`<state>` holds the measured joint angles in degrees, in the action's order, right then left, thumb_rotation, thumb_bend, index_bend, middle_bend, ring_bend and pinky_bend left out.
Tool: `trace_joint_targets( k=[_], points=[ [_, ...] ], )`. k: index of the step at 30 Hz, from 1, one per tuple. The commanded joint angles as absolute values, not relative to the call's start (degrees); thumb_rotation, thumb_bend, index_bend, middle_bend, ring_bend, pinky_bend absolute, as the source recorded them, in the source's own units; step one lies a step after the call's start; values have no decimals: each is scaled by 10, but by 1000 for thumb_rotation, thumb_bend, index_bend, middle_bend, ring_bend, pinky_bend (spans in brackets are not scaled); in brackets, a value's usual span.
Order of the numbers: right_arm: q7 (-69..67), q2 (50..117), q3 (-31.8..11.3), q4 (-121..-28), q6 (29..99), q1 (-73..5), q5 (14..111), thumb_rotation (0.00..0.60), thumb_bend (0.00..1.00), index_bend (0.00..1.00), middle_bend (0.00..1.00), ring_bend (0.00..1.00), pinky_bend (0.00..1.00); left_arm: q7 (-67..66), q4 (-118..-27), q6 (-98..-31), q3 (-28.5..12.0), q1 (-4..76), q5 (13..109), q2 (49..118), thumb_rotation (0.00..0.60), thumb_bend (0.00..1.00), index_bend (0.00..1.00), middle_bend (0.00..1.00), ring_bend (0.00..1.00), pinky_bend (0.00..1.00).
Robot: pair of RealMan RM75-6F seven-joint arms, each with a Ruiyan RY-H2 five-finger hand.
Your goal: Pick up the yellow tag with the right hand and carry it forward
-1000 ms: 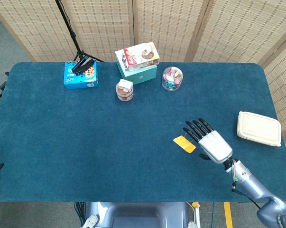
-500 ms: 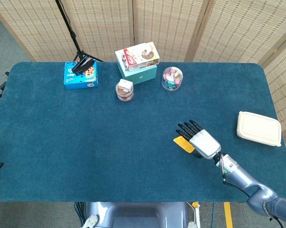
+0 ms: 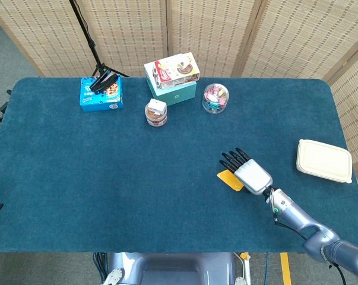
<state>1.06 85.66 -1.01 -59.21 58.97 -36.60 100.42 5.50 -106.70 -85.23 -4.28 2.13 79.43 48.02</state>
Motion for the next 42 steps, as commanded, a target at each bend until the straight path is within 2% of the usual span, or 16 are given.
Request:
trace_joint_targets(
  k=[1,17,31,33,42],
  points=[
    [9,862,-9,-588,588,-369,998,600,0,0,0,0,0,55,-1067,-852,-43,22,793,480,600,105,0,0,0,0],
    [14,887,-19,-578,594,-386,967,600,0,0,0,0,0,52,-1069,-849,-44,23,791,481,600,105,0,0,0,0],
    [11,914,-47,-586,649,-389,947,600,0,4,0,0,0,56,-1067,-847,-44,24,791,479,600,105,0,0,0,0],
    [10,903,-41,-596,638,-391,946,600,0,32,0,0,0,58,-1067,-848,-44,23,792,479,600,105,0,0,0,0],
    [29,855,-19,-652,573,-405,934,600,5,306,0,0,0,60,-1066,-849,-43,23,793,478,600,105,0,0,0,0]
  ],
)
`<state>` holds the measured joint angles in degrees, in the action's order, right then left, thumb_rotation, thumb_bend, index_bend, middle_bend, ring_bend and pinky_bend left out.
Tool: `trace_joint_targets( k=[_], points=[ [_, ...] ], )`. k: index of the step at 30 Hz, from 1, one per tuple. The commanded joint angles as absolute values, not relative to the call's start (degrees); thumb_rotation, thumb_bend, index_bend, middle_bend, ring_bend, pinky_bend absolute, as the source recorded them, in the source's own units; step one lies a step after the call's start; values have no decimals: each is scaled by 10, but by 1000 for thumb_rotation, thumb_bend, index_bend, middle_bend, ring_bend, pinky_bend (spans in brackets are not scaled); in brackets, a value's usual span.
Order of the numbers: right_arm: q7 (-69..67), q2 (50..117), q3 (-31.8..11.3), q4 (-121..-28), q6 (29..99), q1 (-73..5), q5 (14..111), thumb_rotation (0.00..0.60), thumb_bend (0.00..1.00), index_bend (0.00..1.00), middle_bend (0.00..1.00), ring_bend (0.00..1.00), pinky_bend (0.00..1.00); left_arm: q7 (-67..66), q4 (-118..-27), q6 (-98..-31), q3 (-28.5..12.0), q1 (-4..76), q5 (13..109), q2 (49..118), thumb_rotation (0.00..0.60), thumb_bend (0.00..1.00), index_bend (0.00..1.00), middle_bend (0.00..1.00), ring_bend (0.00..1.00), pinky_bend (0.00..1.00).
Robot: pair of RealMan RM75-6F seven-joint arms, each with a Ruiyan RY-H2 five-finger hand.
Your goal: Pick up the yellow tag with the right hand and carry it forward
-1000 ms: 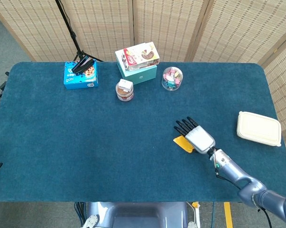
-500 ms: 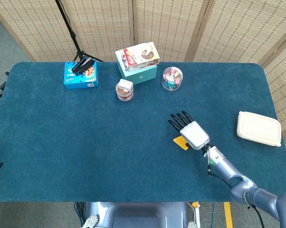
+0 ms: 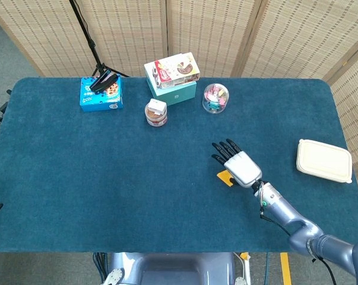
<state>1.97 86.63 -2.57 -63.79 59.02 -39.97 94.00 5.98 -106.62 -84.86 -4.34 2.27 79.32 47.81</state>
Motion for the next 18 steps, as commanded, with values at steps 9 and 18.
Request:
trace_joint_targets(
  k=[9,18],
  points=[
    [56,847,-18,-675,541,-409,908,600,234,477,0,0,0,59,-1066,-848,-44,23,793,478,600,104,0,0,0,0],
    [64,866,-22,-660,547,-407,896,600,247,572,0,0,0,64,-1065,-848,-44,22,792,477,600,104,0,0,0,0]
  ],
)
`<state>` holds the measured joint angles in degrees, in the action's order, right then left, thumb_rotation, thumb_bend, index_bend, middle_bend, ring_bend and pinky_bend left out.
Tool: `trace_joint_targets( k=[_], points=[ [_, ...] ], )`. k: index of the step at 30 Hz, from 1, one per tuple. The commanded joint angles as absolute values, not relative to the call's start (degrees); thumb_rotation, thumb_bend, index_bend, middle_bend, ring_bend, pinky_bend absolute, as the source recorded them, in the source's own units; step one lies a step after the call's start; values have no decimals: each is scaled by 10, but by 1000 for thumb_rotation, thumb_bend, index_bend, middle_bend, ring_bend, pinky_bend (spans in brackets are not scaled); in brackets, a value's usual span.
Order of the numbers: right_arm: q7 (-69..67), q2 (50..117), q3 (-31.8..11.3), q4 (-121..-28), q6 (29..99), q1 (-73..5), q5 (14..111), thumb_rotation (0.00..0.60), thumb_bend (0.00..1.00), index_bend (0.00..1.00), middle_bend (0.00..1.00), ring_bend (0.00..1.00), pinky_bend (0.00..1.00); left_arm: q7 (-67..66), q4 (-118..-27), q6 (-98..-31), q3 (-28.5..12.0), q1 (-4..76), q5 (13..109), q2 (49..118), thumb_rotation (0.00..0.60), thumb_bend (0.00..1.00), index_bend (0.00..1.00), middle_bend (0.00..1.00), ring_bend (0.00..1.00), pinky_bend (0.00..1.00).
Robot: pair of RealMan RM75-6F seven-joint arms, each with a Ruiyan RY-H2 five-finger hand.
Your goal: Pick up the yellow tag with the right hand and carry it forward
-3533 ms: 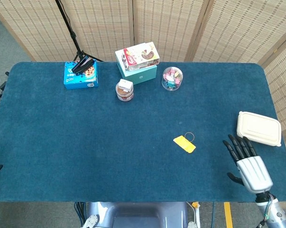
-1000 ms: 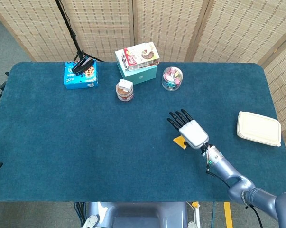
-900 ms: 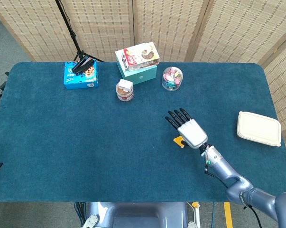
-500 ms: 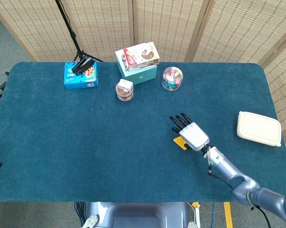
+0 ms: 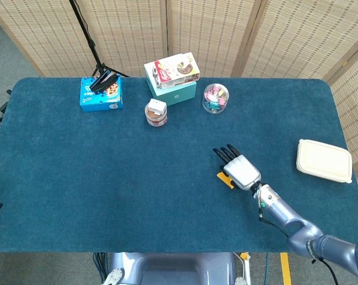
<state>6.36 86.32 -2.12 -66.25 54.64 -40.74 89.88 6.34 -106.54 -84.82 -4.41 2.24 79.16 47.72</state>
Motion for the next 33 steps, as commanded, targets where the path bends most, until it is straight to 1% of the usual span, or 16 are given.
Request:
trace_joint_targets(
  k=[1,3,4,5,6,8,10,13,15,22,27,33],
  points=[
    [65,868,-23,-659,547,-407,894,600,249,574,0,0,0,65,-1065,-848,-44,22,792,477,600,104,0,0,0,0],
    [68,870,-25,-658,546,-407,890,600,299,565,0,0,0,66,-1065,-849,-44,22,792,477,600,104,0,0,0,0],
    [70,871,-25,-658,546,-407,888,600,382,549,0,0,0,66,-1065,-849,-44,22,792,477,600,105,0,0,0,0],
    [72,872,-26,-658,545,-407,886,600,439,541,0,0,0,67,-1065,-849,-44,22,792,476,600,104,0,0,0,0],
    [73,872,-27,-660,544,-408,884,600,524,533,0,0,0,68,-1064,-848,-44,22,792,476,600,104,0,0,0,0],
    [78,868,-27,-667,538,-410,880,600,656,526,0,0,0,70,-1064,-848,-44,22,792,476,600,104,0,0,0,0],
    [83,866,-27,-671,534,-411,877,600,746,515,0,0,0,71,-1063,-848,-44,22,794,475,600,104,0,0,0,0],
    [92,863,-27,-677,528,-412,871,600,823,514,0,0,0,73,-1063,-849,-44,21,793,475,600,104,0,0,0,0],
    [99,862,-26,-679,525,-412,868,600,844,518,0,0,0,74,-1063,-849,-44,21,794,475,600,104,0,0,0,0],
    [106,867,-28,-676,528,-412,863,600,851,583,0,0,0,76,-1062,-849,-44,21,795,475,600,104,0,0,0,0],
    [104,875,-32,-671,530,-414,860,600,846,592,0,0,0,77,-1063,-849,-44,21,796,474,600,105,0,0,0,0],
    [133,917,-66,-653,526,-441,841,600,845,605,0,0,0,79,-1062,-847,-43,22,797,473,600,105,0,0,0,0]
  ],
)
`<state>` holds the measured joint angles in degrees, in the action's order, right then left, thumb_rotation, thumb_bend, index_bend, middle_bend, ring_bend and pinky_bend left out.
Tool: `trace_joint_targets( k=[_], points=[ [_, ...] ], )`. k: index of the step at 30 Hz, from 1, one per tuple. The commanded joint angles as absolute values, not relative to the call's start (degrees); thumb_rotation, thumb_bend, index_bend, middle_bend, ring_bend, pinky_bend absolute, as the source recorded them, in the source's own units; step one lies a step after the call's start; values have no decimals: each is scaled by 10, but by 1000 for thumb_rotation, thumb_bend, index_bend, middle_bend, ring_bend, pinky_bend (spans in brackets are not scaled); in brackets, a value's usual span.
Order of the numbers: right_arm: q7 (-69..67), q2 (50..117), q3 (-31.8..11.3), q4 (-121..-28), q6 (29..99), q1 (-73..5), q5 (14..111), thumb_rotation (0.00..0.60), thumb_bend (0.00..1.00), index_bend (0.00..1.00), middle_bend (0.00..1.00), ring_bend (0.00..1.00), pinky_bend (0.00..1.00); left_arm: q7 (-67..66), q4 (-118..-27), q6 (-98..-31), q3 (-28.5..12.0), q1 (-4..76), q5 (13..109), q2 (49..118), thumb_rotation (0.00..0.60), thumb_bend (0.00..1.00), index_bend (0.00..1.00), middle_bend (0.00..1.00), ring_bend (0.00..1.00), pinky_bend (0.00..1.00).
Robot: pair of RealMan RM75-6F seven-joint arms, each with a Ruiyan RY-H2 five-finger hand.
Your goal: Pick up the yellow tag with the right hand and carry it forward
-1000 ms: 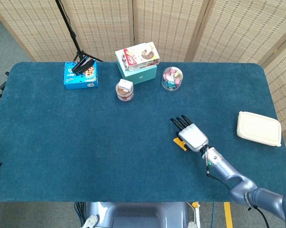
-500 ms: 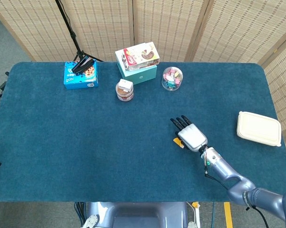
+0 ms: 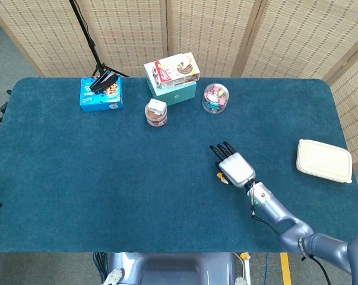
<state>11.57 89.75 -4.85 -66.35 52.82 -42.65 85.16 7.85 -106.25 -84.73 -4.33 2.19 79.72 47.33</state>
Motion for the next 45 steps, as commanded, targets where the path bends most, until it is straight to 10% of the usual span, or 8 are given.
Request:
trace_joint_targets(
  k=[1,17,19,23,25,45],
  points=[
    [139,923,-71,-650,526,-445,839,600,845,607,0,0,0,79,-1062,-846,-43,22,797,473,600,105,0,0,0,0],
    [192,899,-161,-679,671,-493,878,600,825,491,0,0,0,118,-1048,-848,-40,19,808,466,600,105,0,0,0,0],
    [179,875,-162,-695,689,-478,876,600,680,385,0,0,0,126,-1046,-847,-39,18,811,464,600,104,0,0,0,0],
    [171,838,-160,-725,698,-455,861,600,61,103,0,0,0,131,-1045,-850,-37,17,816,463,600,101,0,0,0,0],
    [167,816,-157,-743,707,-436,852,600,0,67,0,0,0,130,-1045,-852,-36,16,820,464,600,100,0,0,0,0],
    [162,627,-118,-947,800,-240,745,600,0,2,0,0,0,63,-1061,-868,-25,6,828,482,600,100,0,0,0,0]
  ],
)
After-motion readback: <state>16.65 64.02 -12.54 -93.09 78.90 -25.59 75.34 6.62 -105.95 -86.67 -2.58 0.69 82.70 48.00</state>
